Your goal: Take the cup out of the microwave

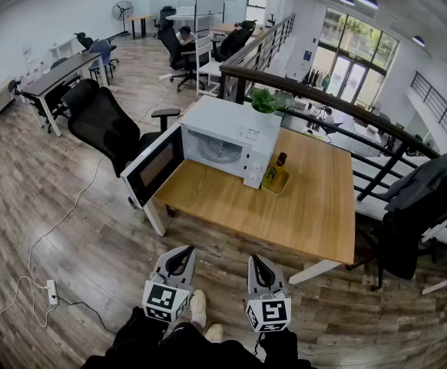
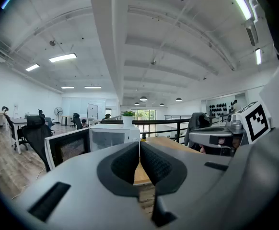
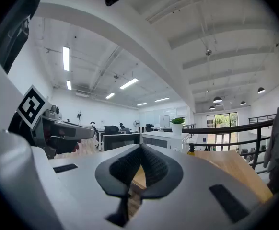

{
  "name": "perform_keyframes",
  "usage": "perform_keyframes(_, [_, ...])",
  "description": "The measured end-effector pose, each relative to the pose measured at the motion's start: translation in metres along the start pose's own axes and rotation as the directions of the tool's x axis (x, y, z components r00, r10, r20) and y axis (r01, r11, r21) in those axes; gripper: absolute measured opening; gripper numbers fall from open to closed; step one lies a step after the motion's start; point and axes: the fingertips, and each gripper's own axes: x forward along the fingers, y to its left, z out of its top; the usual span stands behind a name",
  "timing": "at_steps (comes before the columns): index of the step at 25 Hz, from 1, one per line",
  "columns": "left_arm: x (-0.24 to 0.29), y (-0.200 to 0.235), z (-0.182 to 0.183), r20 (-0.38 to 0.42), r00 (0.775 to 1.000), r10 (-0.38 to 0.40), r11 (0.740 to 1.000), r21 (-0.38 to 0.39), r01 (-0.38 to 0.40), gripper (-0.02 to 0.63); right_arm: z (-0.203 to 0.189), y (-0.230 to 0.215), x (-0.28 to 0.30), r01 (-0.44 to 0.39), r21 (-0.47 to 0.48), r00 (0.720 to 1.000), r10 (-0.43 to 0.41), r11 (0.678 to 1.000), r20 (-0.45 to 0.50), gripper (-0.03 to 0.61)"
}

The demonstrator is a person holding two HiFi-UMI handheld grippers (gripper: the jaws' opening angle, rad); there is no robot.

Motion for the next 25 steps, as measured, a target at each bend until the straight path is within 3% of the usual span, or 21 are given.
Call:
perform_keyframes(14, [0.065, 0.053, 0.001, -0.008, 1.000, 0.005, 1.000, -0.022, -0.005, 0.028, -0.003, -0.019, 0.086, -0.014, 0.009, 1.000, 0.015, 1.000, -0.020, 0.015])
perform_keyframes(25, [0.129, 0.140, 0.023, 0.003, 1.000, 0.007, 1.000, -0.022, -0.007, 0.028, 0.012, -0.020, 0.196, -0.014, 0.019, 1.000, 0.014, 1.000, -0.021, 0.015])
